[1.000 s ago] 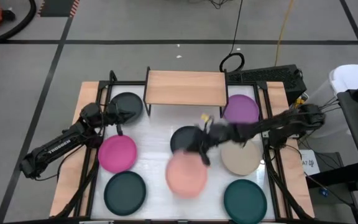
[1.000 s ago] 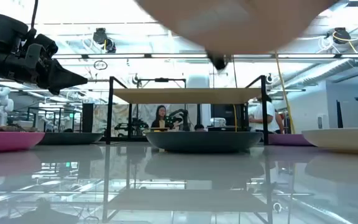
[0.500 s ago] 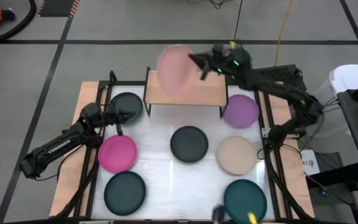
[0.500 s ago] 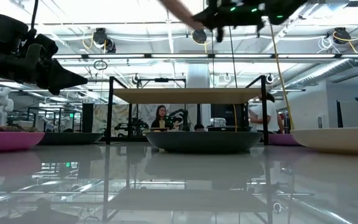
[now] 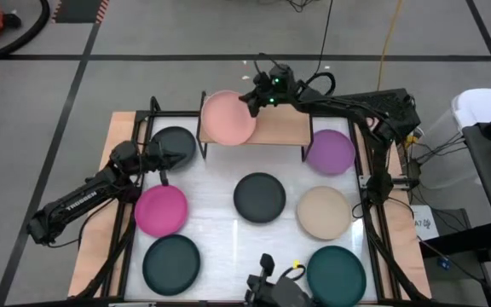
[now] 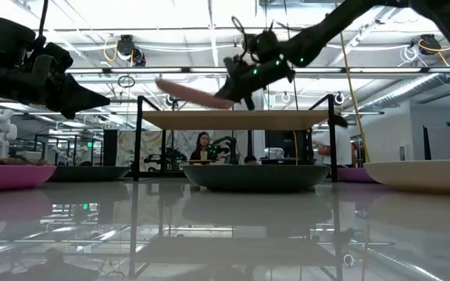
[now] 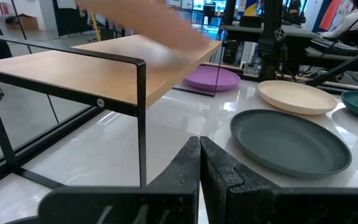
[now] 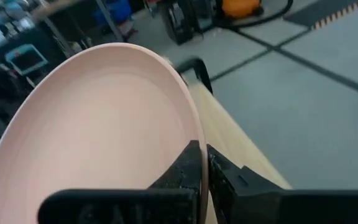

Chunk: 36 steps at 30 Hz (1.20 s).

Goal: Place and stack plates onto a shelf
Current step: Put the orange plate on the shelf, then stack the pink plate on top of the orange plate on the shelf

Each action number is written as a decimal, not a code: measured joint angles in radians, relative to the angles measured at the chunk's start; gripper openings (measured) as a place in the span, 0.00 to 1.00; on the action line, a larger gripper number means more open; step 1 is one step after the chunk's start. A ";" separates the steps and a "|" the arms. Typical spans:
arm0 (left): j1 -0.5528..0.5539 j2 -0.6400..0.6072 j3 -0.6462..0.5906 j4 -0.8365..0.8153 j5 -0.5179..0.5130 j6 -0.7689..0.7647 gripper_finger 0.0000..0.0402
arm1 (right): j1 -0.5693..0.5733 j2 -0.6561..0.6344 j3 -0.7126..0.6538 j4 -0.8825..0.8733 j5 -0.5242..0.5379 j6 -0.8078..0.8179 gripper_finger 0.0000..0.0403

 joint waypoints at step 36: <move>0.000 0.000 0.000 0.000 0.000 0.000 0.01 | 0.046 -0.489 -0.041 -0.134 -0.187 -0.098 0.29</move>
